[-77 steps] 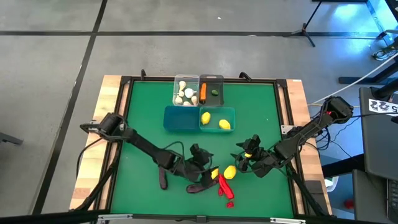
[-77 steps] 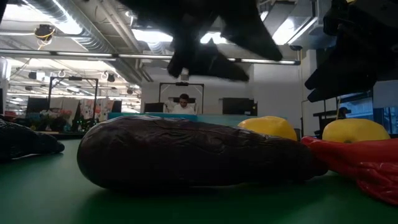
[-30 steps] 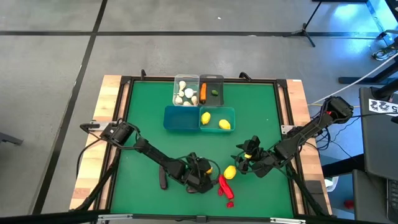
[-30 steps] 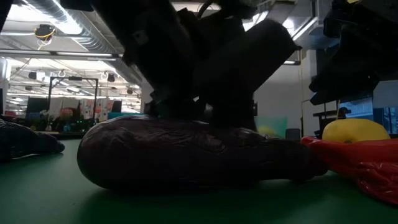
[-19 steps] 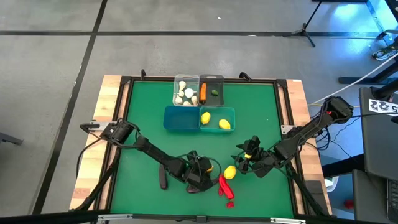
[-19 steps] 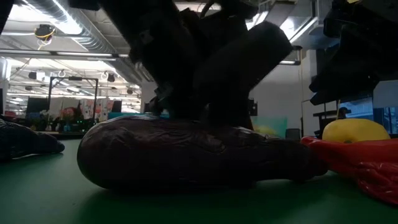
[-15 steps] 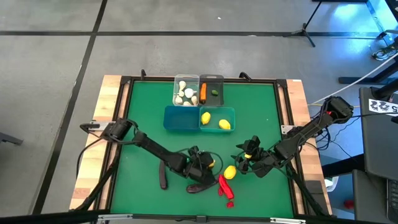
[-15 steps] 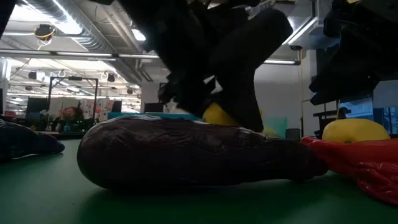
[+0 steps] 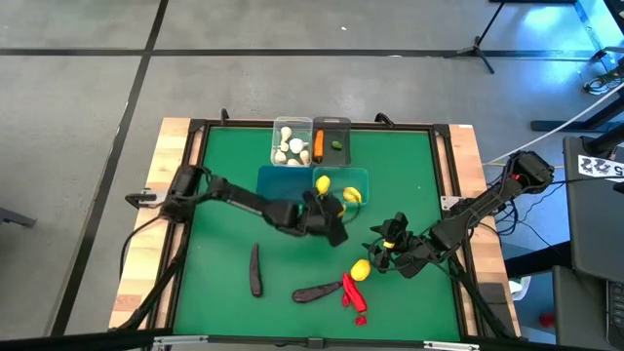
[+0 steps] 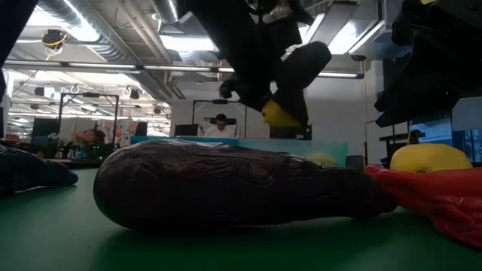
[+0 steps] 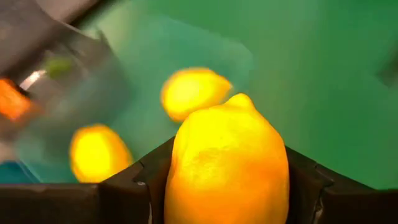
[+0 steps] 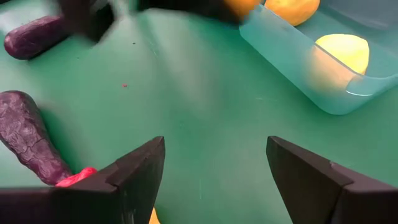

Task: Sort produce into baskets
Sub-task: Put the yellow lemon into the green bin

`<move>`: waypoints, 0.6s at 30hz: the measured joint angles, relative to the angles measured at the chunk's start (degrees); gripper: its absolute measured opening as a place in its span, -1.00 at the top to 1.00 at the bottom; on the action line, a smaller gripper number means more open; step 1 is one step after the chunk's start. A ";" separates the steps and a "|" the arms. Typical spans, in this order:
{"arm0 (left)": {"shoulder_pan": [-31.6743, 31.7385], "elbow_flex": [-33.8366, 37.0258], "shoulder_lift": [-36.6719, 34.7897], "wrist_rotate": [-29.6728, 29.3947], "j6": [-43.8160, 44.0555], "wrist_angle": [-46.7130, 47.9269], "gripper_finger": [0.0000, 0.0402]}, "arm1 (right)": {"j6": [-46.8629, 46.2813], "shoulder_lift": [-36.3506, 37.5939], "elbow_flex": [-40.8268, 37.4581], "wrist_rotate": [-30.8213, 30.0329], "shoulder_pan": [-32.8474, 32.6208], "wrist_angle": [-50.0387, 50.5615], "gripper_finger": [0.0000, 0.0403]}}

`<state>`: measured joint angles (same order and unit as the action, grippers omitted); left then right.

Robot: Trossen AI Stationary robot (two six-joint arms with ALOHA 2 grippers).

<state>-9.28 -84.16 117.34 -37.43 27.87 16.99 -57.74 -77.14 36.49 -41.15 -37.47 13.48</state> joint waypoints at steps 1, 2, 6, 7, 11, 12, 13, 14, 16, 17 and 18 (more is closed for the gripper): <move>1.19 -0.02 0.00 0.00 -1.05 -0.89 -0.02 | 0.00 0.00 0.00 0.01 0.00 -0.03 -0.39; 2.39 0.00 0.00 0.02 -1.97 -1.21 -0.02 | 0.00 0.00 0.00 0.00 0.00 0.02 -0.39; 7.19 0.03 0.02 0.90 -2.54 -3.53 -0.02 | 0.00 0.00 0.00 0.00 0.00 0.06 -0.39; 8.32 0.02 0.02 1.21 -2.39 -3.55 -0.02 | 0.00 0.00 0.00 0.00 0.00 0.06 -0.39; 11.76 0.04 0.06 5.27 -0.71 -5.01 -0.02 | 0.00 0.00 0.00 0.00 0.00 0.06 -0.39; 12.36 0.04 0.09 7.16 0.27 -6.31 -0.02 | 0.00 0.00 0.00 -0.06 0.00 0.08 -0.39; 12.75 0.04 0.42 8.69 0.58 -7.66 -0.02 | 0.00 0.00 0.00 -0.34 0.00 0.08 -0.39; 13.06 0.02 0.72 9.83 0.54 -9.16 -0.02 | 0.00 0.00 0.00 -0.43 0.00 0.06 -0.39; 13.35 0.04 1.65 10.41 0.21 -11.16 -0.02 | 0.00 0.00 0.00 -0.42 0.00 0.10 -0.39; 13.50 0.04 1.87 10.53 0.25 -11.91 -0.02 | 0.00 0.00 0.00 -0.44 0.00 0.04 -0.39; 13.57 0.06 1.88 10.54 0.54 -11.91 -0.02 | 0.00 0.00 0.00 -0.42 -0.02 0.06 -0.39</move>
<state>4.29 -84.10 119.22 -26.89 28.41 5.07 -57.74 -77.14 36.49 -41.56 -37.49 13.54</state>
